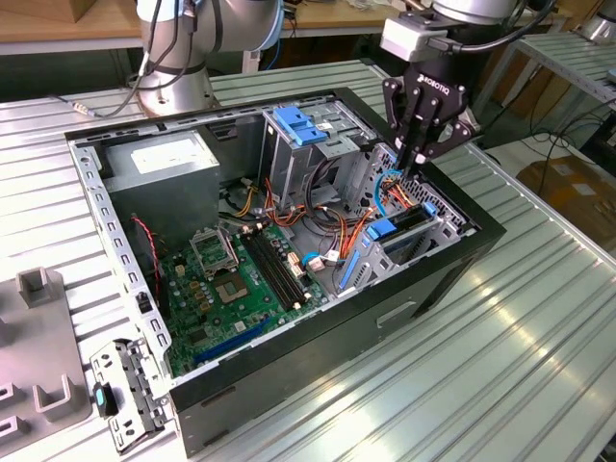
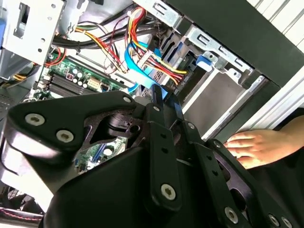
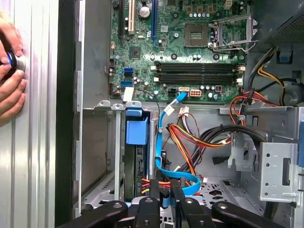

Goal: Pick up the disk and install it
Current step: 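Insert the second disk wire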

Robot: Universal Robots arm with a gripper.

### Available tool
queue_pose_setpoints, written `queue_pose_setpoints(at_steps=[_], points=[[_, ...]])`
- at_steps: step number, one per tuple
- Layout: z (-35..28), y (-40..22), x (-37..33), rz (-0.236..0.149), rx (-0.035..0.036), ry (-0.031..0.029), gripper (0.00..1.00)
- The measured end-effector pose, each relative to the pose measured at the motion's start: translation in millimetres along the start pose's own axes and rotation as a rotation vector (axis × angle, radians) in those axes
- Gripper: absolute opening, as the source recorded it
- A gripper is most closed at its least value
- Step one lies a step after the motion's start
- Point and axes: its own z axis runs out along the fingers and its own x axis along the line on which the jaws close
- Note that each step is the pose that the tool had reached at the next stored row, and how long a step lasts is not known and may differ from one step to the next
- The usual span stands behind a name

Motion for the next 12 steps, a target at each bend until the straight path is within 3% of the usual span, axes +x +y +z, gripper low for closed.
queue_pose_setpoints(at_steps=[3,6,9,12], points=[[-7.1,-0.2,0.8,0.000,-0.0025,-0.0031,0.24],[-7.8,-2.8,-1.0,0.008,-0.0081,-0.0030,0.24],[-7.4,-5.7,-2.8,0.016,-0.0136,-0.0031,0.24],[-0.6,-6.5,-3.8,0.017,-0.0180,-0.0015,0.24]])
